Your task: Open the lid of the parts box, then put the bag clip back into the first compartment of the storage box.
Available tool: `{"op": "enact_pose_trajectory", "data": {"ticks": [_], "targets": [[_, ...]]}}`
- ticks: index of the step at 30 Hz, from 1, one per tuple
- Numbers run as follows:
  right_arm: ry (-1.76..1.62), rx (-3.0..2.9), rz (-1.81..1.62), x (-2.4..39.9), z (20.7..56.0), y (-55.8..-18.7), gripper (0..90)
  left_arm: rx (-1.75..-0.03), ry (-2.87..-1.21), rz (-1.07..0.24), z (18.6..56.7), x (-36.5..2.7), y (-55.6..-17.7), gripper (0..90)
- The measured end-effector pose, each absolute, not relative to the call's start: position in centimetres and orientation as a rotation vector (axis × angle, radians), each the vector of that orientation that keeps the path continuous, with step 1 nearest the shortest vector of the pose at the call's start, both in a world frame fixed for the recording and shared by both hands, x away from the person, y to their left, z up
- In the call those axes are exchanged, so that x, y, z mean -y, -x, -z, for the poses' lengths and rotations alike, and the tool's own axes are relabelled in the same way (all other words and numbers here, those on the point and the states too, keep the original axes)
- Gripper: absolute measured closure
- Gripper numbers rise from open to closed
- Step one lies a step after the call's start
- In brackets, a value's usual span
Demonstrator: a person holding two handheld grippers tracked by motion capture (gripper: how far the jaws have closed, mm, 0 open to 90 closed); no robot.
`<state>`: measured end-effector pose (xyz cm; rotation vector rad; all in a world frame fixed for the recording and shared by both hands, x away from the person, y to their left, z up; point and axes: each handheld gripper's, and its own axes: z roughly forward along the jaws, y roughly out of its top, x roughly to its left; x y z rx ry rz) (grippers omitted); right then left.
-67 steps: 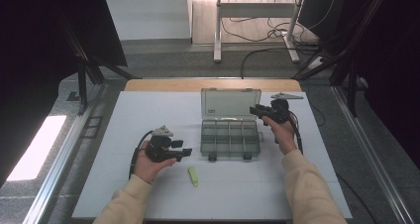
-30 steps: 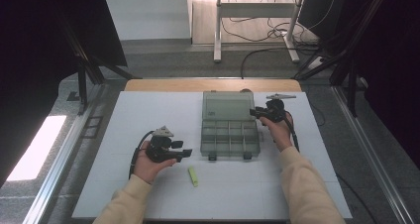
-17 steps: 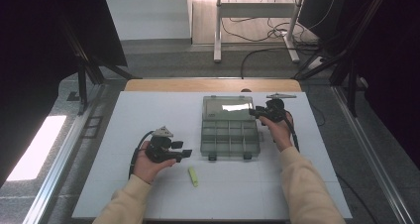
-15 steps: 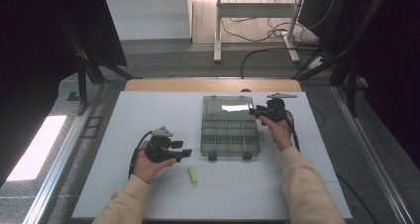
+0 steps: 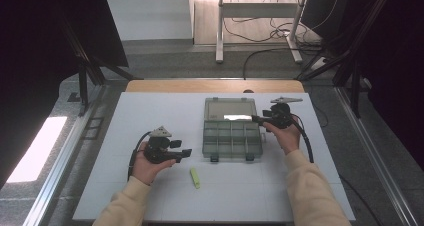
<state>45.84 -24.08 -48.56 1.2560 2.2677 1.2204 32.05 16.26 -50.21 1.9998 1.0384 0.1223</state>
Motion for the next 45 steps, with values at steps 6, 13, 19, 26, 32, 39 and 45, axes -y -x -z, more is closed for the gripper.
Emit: {"op": "enact_pose_trajectory", "data": {"ticks": [6,13,19,26,32,39,45], "targets": [[-1.245,-2.249,-1.223,25.6,48.0,-43.3,33.0,-1.065,-1.992,-0.149,50.2,-16.7,-31.8,34.6],[-1.253,-2.236,-1.247,27.2,47.7,-40.5,30.4,-1.080,-1.985,-0.154,50.2,-16.9,-32.0,33.8],[-1.272,-2.224,-1.236,28.5,48.1,-38.4,30.0,-1.075,-1.996,-0.155,50.3,-16.6,-32.1,33.7],[-1.270,-2.235,-1.217,29.4,48.4,-36.5,29.5,-1.079,-1.995,-0.159,50.2,-16.8,-32.1,33.8],[-1.250,-2.251,-1.209,29.5,48.7,-35.7,28.9,-1.081,-1.990,-0.165,50.1,-16.8,-31.9,33.7],[-1.240,-2.274,-1.203,29.3,49.1,-35.5,28.8,-1.065,-1.997,-0.156,50.1,-16.8,-31.9,33.7],[-1.225,-2.281,-1.199,29.0,49.2,-35.6,28.9,-1.049,-2.001,-0.132,50.2,-16.8,-32.2,33.7]]}}
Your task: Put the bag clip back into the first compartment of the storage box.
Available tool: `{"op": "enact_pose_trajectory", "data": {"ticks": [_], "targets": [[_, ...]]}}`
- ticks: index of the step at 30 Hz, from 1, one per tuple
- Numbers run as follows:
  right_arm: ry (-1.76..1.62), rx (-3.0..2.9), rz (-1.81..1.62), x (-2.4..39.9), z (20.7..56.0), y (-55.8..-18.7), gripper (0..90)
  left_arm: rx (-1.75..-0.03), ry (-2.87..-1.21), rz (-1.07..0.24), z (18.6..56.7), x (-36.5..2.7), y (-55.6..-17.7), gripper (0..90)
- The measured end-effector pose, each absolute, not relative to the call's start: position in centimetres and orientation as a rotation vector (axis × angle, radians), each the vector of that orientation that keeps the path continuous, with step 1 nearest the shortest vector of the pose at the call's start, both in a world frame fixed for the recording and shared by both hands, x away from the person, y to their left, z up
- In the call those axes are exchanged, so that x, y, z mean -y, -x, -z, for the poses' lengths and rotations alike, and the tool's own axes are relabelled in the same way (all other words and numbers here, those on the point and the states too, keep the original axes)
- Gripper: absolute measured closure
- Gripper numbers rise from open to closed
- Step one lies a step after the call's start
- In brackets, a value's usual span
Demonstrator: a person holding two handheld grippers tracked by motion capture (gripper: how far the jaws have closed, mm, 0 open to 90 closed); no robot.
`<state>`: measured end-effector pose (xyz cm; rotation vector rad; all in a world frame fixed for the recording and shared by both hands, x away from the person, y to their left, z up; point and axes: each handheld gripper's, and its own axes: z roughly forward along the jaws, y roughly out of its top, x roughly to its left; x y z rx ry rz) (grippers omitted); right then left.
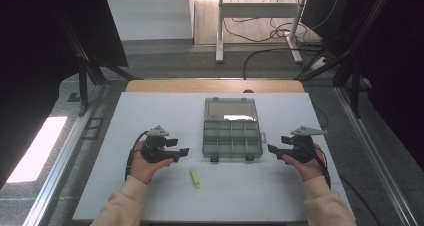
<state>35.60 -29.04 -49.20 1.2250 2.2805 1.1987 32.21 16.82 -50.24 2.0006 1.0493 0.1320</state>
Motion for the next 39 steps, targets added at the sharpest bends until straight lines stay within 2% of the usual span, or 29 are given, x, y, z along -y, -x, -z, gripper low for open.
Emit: {"op": "enact_pose_trajectory", "data": {"ticks": [29,39], "targets": [[-1.190,-2.307,-1.170,28.3,49.3,-35.5,29.3,-1.002,-2.146,-0.088,49.9,-15.1,-30.2,31.3],[-1.037,-2.449,-1.230,23.1,48.1,-33.0,31.2,-1.053,-2.092,-0.120,50.1,-16.4,-30.3,31.4]]}}
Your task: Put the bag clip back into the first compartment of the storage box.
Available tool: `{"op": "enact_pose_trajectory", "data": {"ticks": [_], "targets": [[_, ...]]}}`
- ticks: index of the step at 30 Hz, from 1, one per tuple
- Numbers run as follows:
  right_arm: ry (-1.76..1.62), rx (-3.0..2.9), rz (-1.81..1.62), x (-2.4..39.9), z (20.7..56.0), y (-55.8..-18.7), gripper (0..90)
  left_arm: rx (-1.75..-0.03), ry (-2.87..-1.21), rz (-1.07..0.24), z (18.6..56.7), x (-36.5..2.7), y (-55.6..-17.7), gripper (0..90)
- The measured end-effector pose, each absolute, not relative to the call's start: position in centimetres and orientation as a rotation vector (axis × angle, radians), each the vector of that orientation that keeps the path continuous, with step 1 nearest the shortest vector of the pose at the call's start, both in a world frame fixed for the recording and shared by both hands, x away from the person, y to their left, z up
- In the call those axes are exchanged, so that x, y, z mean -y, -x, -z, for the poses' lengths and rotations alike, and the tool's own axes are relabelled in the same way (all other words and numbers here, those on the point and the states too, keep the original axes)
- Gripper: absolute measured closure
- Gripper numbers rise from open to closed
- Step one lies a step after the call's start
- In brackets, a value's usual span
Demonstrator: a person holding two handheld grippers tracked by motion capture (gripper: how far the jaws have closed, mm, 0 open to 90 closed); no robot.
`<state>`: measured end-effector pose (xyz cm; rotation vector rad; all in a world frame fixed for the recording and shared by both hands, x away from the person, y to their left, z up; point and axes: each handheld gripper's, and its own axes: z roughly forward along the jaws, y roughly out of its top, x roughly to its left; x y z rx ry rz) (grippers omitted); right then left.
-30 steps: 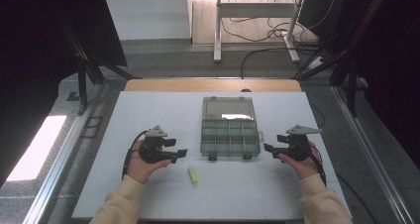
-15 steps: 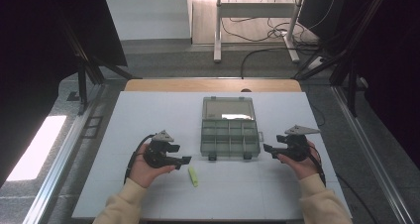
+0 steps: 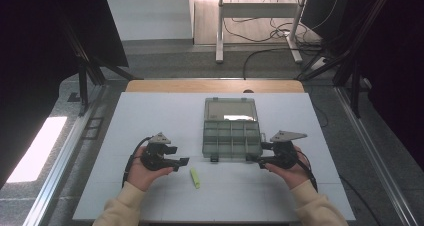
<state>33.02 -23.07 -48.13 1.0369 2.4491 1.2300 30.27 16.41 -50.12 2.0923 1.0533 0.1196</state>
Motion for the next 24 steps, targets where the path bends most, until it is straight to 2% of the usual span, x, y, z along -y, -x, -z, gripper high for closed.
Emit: {"op": "enact_pose_trajectory", "data": {"ticks": [10,24], "targets": [[-0.881,-2.606,-1.254,18.0,48.0,-31.0,32.6,-1.065,-2.081,-0.122,50.5,-16.8,-30.6,31.5],[-0.808,-2.774,-1.136,13.7,48.6,-30.5,33.4,-1.064,-2.083,-0.122,50.6,-16.8,-30.7,31.5]]}}
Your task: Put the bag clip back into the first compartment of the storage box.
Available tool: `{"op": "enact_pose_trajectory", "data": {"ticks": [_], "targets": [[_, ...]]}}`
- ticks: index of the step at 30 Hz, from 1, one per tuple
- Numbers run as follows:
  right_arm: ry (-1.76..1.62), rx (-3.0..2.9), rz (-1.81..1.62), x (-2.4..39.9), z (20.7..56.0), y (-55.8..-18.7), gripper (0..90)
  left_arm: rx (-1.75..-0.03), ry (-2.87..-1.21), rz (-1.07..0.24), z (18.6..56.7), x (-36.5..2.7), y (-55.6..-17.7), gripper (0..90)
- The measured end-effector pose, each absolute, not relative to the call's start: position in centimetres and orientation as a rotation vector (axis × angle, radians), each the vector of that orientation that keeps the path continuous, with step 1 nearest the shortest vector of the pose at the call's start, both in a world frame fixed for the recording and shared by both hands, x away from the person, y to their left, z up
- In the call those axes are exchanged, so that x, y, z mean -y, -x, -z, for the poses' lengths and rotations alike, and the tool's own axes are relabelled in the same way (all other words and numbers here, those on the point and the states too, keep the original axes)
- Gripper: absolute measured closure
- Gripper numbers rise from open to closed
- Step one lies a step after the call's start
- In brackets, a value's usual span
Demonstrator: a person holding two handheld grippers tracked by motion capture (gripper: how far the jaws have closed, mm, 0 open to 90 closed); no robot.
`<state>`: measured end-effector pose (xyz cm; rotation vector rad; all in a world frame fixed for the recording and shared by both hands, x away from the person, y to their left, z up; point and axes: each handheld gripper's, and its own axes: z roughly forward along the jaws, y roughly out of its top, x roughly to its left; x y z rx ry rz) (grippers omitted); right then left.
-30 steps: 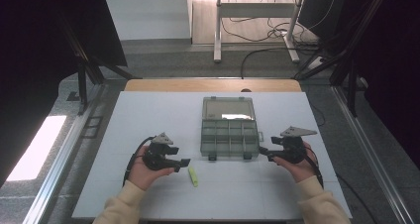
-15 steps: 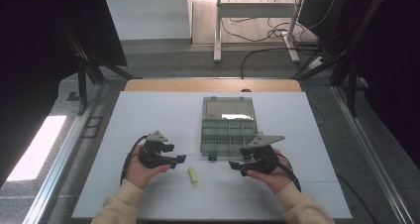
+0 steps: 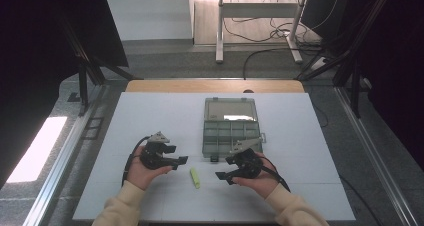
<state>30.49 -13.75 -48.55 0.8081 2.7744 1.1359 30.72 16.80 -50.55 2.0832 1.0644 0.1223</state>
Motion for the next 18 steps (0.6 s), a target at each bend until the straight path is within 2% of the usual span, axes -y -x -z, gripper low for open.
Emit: {"op": "enact_pose_trajectory", "data": {"ticks": [18], "targets": [[-0.706,-2.880,-0.974,7.0,50.1,-30.1,35.4,-1.069,-2.075,-0.129,50.6,-17.0,-30.9,31.6]]}}
